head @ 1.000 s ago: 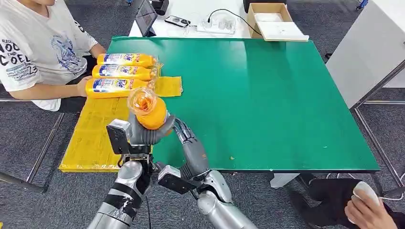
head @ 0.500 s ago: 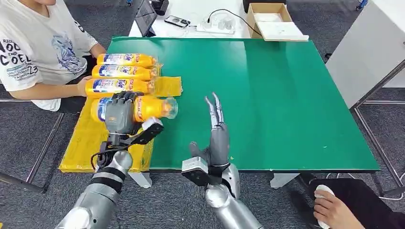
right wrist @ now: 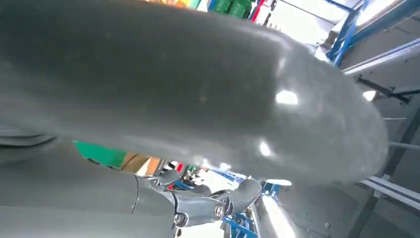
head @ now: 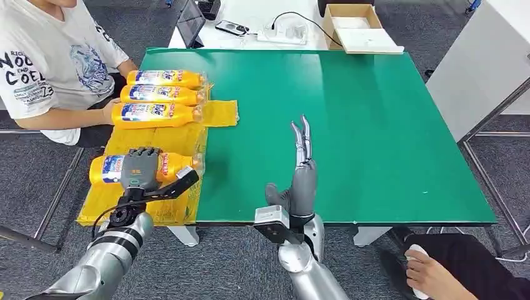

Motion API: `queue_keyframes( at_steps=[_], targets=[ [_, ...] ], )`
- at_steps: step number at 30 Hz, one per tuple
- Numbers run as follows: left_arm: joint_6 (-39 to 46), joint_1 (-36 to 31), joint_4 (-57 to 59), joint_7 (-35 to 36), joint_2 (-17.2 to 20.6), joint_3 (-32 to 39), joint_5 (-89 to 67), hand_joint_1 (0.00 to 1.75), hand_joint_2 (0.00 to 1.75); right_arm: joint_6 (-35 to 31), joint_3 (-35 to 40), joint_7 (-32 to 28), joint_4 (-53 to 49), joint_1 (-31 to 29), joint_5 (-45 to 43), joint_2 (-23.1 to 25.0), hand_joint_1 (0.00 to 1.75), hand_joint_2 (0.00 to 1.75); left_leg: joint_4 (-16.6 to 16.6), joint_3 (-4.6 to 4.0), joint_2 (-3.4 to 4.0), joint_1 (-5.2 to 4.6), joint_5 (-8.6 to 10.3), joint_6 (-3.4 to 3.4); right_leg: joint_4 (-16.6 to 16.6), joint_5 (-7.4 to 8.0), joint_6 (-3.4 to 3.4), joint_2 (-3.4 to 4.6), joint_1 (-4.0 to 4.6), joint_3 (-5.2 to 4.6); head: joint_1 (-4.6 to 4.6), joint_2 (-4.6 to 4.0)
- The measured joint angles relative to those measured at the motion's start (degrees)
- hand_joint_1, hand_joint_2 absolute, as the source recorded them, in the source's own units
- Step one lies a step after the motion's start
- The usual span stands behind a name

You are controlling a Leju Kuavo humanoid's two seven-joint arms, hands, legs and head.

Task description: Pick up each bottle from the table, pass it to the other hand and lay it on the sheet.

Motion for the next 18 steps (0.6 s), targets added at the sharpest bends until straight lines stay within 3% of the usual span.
queue_keyframes(
  at_steps=[9, 11, 12, 13, 18],
  targets=[
    [-3.55, -3.73, 8.61, 2.23, 1.14, -1.75, -2.49, 1.75, 1.75, 0.00, -0.07, 0.00, -0.88, 0.00, -2.12, -0.11, 0.00, 0.00, 0.00, 0.07, -0.08, 0.01, 0.01, 0.00, 0.00, 0.00, -0.01, -0.02, 0.02, 0.11, 0.00, 0.00],
    [-5.56, -4.70, 9.58, 2.36, 1.27, -2.01, -2.58, 0.00, 1.75, 0.00, -0.04, 0.00, -0.88, 0.00, -2.47, -0.11, 0.00, 0.00, -0.01, 0.15, -0.08, 0.01, 0.00, 0.00, 0.00, 0.00, -0.01, -0.02, 0.02, 0.19, -0.02, 0.00],
    [-7.11, -5.29, 10.12, 2.34, 1.29, -2.08, -2.32, 0.00, 1.75, 0.00, -0.04, 0.00, -0.88, 0.00, -2.67, -0.13, 0.00, 0.00, -0.02, 0.22, -0.09, 0.01, 0.00, 0.00, 0.00, -0.01, -0.01, -0.03, 0.02, 0.27, 0.00, 0.00],
    [-8.22, -5.71, 10.50, 2.14, 1.27, -2.08, -1.79, 0.00, 0.00, 0.00, -0.04, 0.00, -0.88, 0.00, -2.80, -0.13, 0.00, 0.00, -0.02, 0.29, -0.09, 0.01, 0.00, -0.01, 0.00, -0.01, -0.02, -0.03, 0.02, 0.32, -0.02, 0.00],
    [-17.76, -7.76, 11.54, -0.85, 1.12, -0.78, 4.67, 0.00, 0.00, 0.02, -0.02, 0.00, -0.88, 0.01, -3.37, -0.13, 0.00, 0.00, -0.04, 0.50, -0.12, 0.01, 0.01, -0.01, -0.01, -0.02, -0.03, -0.04, 0.02, 0.50, -0.02, 0.00]
  ],
)
